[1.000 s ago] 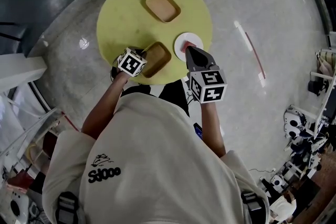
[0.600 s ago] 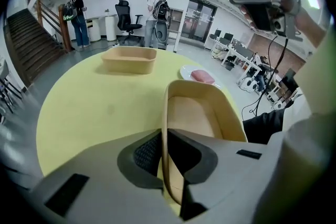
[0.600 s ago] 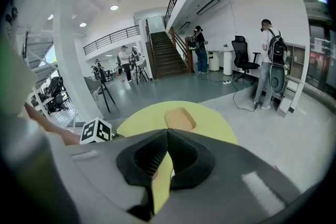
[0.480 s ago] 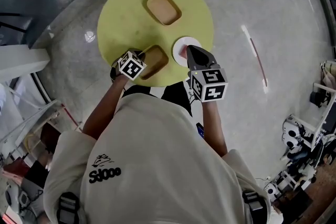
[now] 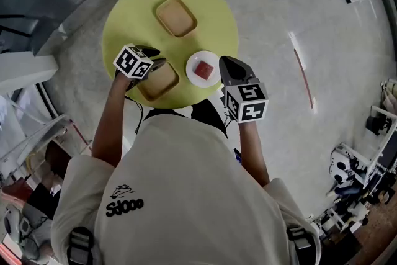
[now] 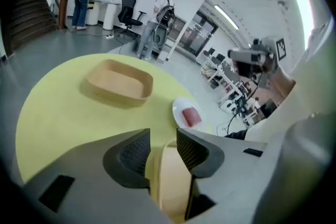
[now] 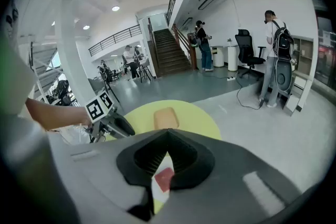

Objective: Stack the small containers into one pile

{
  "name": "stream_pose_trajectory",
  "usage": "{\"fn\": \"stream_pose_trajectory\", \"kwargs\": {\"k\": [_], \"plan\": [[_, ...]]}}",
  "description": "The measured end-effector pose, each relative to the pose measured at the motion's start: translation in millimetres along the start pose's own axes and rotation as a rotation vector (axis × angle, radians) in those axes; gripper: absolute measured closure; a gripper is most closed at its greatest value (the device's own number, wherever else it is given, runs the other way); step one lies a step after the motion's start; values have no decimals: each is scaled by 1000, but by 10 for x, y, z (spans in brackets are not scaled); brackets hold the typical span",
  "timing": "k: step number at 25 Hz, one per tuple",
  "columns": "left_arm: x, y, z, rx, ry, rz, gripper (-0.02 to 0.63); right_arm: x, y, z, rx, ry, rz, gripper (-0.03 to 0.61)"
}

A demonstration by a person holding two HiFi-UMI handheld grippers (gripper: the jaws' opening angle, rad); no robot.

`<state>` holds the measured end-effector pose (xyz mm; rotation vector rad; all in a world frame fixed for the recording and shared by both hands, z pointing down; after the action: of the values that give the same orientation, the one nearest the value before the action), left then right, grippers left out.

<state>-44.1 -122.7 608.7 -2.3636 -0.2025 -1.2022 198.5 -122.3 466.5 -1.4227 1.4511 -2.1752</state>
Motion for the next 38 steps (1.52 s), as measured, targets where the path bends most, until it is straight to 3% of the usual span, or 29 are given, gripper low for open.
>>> {"fn": "stream_pose_trajectory", "kwargs": {"k": [2, 4, 7, 11, 14, 18, 20, 26, 33, 38], "plan": [[12, 261, -60, -88, 18, 82, 472, -17, -52, 178, 11, 17, -12, 568], [23, 467, -249, -200, 89, 168, 472, 7, -58, 337, 14, 24, -13, 568], [78, 571, -636, -400, 171, 277, 472, 99, -57, 520, 8, 30, -7, 568], [165, 630, -899, -682, 137, 429, 472, 167, -73, 804, 6, 41, -1, 568], [237, 617, -919, -787, 139, 490, 472, 188, -164, 953, 11, 54, -10, 568], [315, 573, -916, -823, 170, 533, 475, 220, -256, 992, 14, 63, -15, 568], [313, 584, -900, -825, 175, 548, 545, 217, -247, 980, 14, 64, -10, 568], [275, 629, -868, -831, 225, 577, 589, 122, -236, 943, 10, 51, 0, 568], [-15, 583, -814, -748, 186, 612, 592, 14, -220, 577, 6, 15, 16, 568], [-340, 605, -700, -628, 133, 630, 592, -27, -154, 257, 0, -24, 36, 568]]}}
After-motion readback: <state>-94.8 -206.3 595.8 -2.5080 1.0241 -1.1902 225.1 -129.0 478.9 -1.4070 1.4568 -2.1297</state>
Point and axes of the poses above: the fingertips, and each gripper's own axes: x forward along the fingers, z to its right, y out of its top, the point moved 5 cm from there along -x, backward along the fingers, and after that the axes turned 11 degrees about -x, right-handed, at the moved point
